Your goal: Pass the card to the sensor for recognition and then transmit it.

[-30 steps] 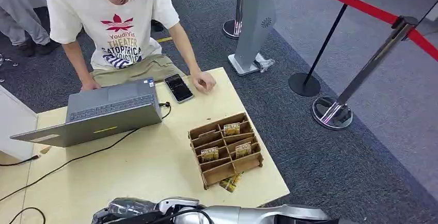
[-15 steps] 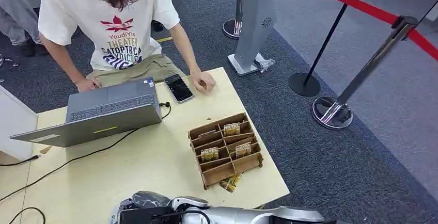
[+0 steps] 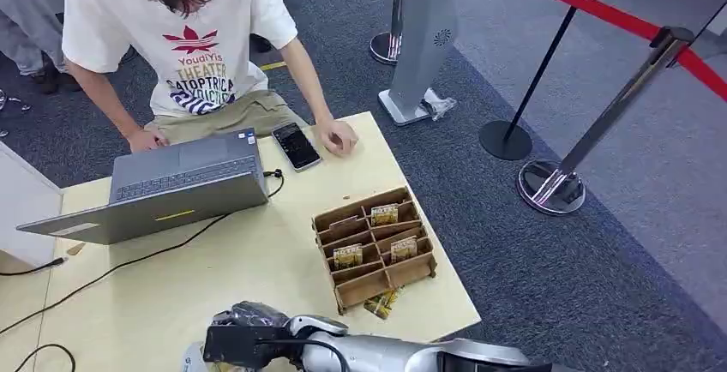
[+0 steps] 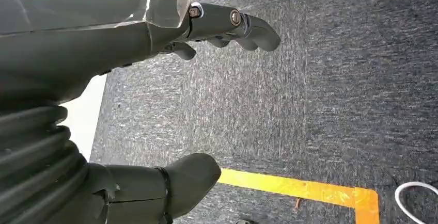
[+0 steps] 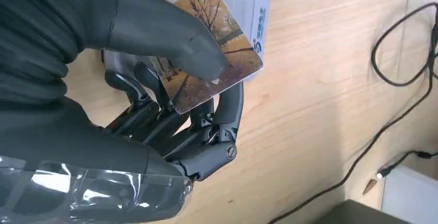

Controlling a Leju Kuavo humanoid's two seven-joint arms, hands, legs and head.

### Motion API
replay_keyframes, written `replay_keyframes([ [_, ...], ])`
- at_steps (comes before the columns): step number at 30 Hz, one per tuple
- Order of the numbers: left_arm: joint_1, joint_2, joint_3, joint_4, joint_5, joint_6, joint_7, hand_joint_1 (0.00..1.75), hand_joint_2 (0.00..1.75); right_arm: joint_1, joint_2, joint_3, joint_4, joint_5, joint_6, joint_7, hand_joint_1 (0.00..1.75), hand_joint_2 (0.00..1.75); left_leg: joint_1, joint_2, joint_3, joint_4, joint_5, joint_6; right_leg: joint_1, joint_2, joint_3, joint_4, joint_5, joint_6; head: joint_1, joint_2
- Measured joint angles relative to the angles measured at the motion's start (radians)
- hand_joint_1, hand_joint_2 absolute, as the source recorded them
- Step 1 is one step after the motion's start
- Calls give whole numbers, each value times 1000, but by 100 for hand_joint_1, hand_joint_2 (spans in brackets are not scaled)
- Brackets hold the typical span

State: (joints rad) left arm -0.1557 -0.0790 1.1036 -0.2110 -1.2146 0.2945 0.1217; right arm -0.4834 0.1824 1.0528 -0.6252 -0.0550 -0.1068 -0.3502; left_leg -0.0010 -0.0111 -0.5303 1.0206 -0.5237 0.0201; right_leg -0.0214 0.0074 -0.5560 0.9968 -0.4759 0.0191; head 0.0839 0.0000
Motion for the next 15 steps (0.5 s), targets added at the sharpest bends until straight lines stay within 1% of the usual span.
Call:
replay_keyframes([
  [10, -4, 0, -18, 0, -13, -2, 0, 0, 175, -22, 7, -61, 21, -21, -26, -8, 175, 175, 0, 0, 0, 0, 0, 0, 0, 0, 0, 0, 0, 0, 0, 0],
  [15, -6, 0, -34, 0, -25, -8, 0, 0, 175, -23, 7, -73, 23, -21, -38, -9, 175, 175, 0, 0, 0, 0, 0, 0, 0, 0, 0, 0, 0, 0, 0, 0],
])
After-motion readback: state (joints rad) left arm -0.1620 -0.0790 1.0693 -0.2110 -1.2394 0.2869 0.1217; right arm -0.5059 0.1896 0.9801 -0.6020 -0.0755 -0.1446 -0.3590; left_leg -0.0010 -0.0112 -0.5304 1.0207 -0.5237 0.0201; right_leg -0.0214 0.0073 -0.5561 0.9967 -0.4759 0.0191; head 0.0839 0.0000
